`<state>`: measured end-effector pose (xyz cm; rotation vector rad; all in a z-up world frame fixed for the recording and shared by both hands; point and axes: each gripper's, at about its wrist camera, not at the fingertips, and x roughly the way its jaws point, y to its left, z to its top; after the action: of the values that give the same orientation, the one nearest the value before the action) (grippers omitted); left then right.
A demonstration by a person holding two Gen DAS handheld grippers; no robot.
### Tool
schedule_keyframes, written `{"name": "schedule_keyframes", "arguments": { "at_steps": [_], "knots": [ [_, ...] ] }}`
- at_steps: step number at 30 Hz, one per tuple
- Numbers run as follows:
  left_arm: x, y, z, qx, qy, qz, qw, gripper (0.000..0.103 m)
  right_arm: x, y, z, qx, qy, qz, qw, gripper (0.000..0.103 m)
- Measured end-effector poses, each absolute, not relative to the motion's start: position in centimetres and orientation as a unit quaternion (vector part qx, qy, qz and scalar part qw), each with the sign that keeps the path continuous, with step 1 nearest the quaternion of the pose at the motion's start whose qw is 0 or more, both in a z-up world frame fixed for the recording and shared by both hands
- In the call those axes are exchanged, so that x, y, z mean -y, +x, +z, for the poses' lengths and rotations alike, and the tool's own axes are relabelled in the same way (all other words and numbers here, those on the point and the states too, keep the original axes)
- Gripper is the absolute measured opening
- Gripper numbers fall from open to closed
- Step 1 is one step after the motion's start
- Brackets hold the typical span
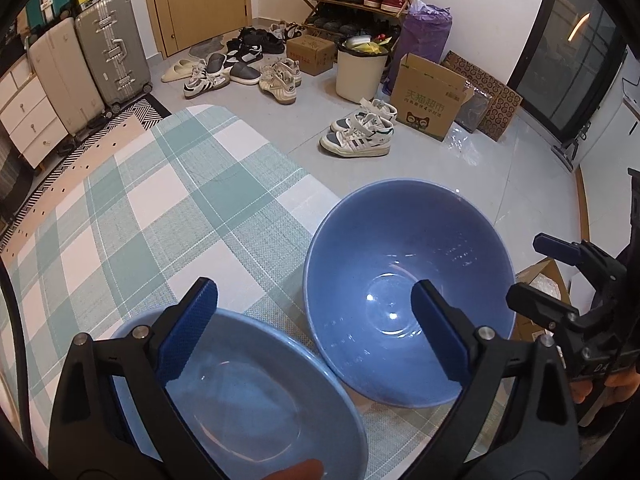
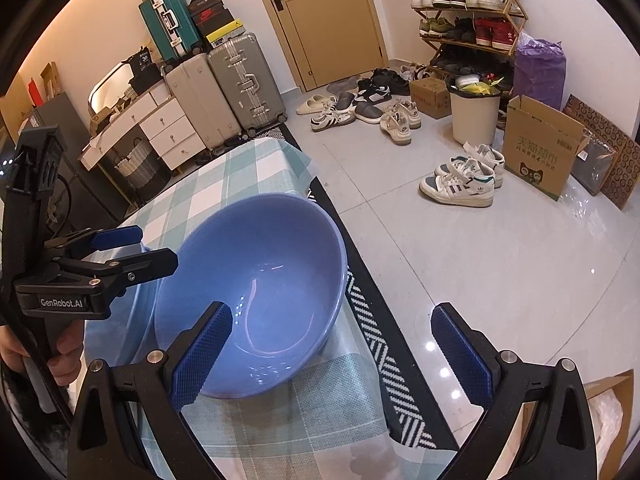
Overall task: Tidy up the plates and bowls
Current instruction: 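Close the left tool on the bowl rim while the right tool grips it too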
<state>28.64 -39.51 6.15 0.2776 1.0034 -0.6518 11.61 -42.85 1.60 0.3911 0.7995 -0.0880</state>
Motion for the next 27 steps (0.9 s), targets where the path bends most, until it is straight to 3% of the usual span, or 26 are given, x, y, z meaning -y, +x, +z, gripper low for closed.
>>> {"name": "schedule_keyframes", "arguments": {
  "at_steps": [15,19,27],
  "knots": [
    [42.7,29.4,4.5,-0.490,0.170,-0.324,0.791,0.086,41.9,12.4,0.9,-0.398,0.183,-0.025,0.899,0.100],
    [43.2,29.5,3.7,-0.501,0.182,-0.323,0.782,0.076,41.9,12.7,0.5,-0.405,0.185,-0.017,0.895,0.084],
    [44.1,29.4,2.9,-0.506,0.205,-0.324,0.773,0.068,41.5,13.0,0.0,-0.412,0.179,-0.006,0.894,0.063]
  ]
}}
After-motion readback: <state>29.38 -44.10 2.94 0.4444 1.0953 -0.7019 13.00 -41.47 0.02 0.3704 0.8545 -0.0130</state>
